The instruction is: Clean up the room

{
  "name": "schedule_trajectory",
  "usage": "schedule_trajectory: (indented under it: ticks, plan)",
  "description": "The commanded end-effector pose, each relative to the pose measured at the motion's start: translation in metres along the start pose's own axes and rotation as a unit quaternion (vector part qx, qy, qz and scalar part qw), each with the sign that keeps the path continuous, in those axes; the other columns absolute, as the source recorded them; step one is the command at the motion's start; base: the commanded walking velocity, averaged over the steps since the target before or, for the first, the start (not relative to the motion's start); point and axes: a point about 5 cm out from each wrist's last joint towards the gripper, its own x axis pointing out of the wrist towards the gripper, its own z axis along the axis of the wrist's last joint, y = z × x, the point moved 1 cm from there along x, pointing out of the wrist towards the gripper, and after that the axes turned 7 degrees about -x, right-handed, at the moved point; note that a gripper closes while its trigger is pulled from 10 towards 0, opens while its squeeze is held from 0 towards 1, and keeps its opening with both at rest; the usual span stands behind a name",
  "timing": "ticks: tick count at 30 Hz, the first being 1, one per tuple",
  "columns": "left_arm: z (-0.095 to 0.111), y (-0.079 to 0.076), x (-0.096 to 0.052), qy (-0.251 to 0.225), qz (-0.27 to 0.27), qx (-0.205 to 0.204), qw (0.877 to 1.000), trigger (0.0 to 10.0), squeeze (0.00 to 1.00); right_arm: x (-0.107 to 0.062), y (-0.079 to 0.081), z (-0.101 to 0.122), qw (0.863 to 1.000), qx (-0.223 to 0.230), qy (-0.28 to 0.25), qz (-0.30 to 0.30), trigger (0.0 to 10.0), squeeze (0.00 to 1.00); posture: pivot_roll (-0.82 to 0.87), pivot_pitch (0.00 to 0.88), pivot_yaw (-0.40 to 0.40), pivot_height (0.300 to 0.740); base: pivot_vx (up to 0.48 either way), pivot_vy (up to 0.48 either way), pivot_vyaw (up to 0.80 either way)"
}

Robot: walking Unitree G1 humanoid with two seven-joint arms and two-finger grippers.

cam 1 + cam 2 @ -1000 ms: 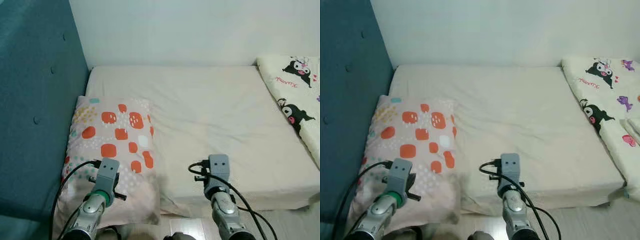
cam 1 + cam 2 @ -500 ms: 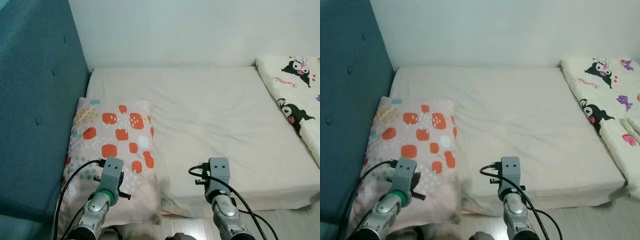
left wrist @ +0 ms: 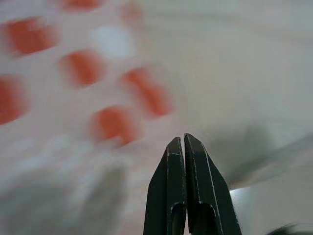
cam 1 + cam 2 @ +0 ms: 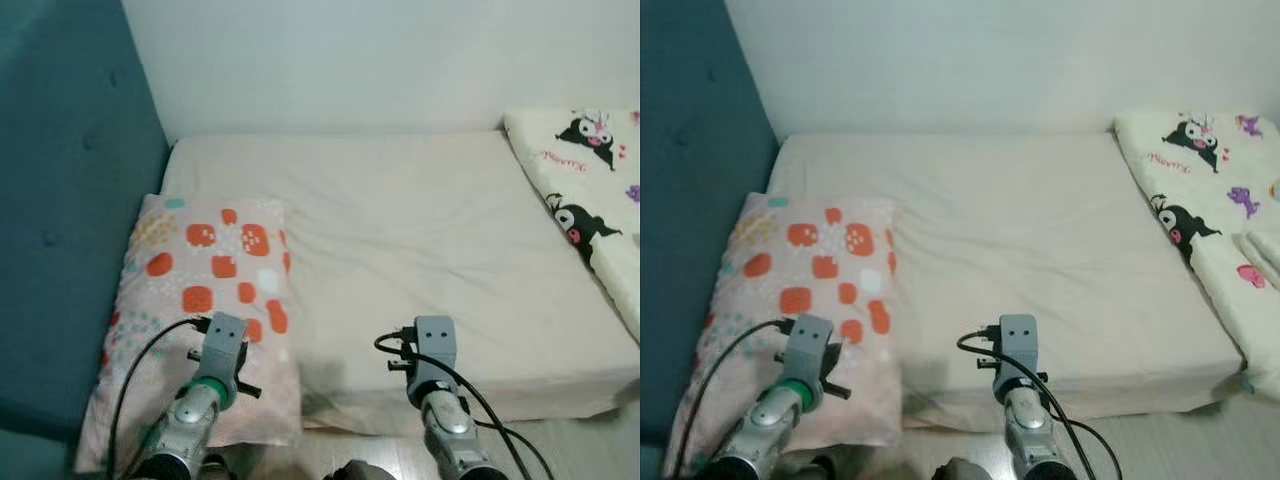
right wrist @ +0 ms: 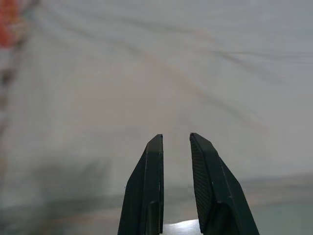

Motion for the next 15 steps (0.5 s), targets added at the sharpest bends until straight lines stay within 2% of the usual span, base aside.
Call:
schedule_trajectory:
  ticks: [1, 15]
  plan:
    - [-0.0071, 0.0071, -0.0046, 0.011, 0.01, 0.002, 1.0, 10.0, 0.0, -0.0013, 0.0012, -0.0031, 1.0, 0.005, 0.006, -0.002, 10.0, 0.0, 0.0, 0.094, -0.013, 0.74, 0.0, -0.472, 0.0]
    - [-0.0054, 0.01, -0.0054, 0.008, 0.007, 0.012, 1.0, 10.0, 0.0, -0.0019, 0.0042, -0.0036, 1.0, 0.008, 0.006, 0.001, 10.0, 0.0, 0.01, 0.103, -0.006, 0.74, 0.0, -0.48, 0.0]
